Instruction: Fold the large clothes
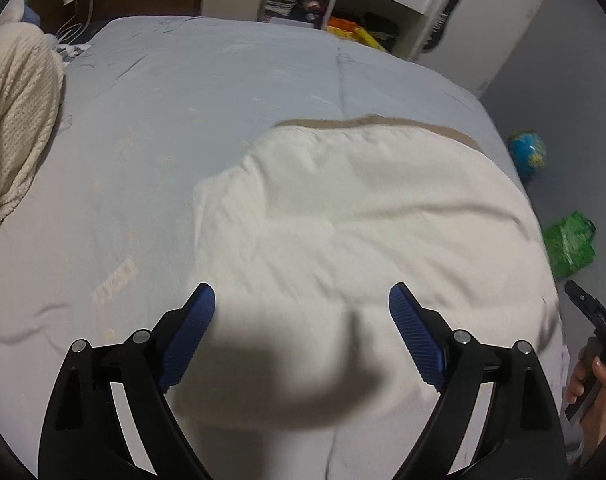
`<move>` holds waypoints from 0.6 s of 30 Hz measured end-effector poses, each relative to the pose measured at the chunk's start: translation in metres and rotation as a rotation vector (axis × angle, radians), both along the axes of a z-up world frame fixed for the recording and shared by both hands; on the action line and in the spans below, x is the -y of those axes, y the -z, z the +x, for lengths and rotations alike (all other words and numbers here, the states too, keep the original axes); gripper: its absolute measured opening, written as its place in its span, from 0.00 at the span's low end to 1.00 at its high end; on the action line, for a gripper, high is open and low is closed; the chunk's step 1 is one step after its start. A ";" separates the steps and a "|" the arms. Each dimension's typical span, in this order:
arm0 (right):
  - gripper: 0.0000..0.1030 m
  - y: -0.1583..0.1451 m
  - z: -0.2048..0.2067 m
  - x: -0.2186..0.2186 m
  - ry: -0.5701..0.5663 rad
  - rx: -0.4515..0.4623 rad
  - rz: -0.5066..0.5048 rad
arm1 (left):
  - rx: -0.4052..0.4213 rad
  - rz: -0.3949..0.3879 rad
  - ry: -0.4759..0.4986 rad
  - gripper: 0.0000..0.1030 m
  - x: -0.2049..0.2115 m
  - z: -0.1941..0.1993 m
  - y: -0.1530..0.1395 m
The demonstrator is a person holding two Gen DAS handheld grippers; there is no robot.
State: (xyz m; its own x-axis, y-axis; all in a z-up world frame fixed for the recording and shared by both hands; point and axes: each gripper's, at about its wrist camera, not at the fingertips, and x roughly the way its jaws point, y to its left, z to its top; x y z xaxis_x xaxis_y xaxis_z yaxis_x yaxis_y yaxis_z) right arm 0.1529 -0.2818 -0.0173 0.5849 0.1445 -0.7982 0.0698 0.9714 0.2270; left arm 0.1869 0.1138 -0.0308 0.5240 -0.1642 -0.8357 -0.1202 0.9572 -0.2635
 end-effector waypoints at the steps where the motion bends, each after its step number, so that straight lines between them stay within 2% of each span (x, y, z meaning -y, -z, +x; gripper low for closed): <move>1: 0.94 -0.004 -0.009 -0.003 -0.012 0.003 -0.006 | 0.003 0.002 0.008 0.85 0.003 -0.008 -0.002; 8: 0.94 -0.030 -0.055 -0.011 -0.068 0.049 -0.035 | 0.068 0.031 0.048 0.93 0.019 -0.066 -0.029; 13: 0.94 -0.040 -0.086 -0.009 -0.078 0.068 -0.015 | 0.134 0.065 0.078 0.93 0.031 -0.097 -0.040; 18: 0.94 -0.047 -0.113 -0.007 -0.112 0.076 -0.044 | 0.182 0.096 0.125 0.93 0.046 -0.122 -0.048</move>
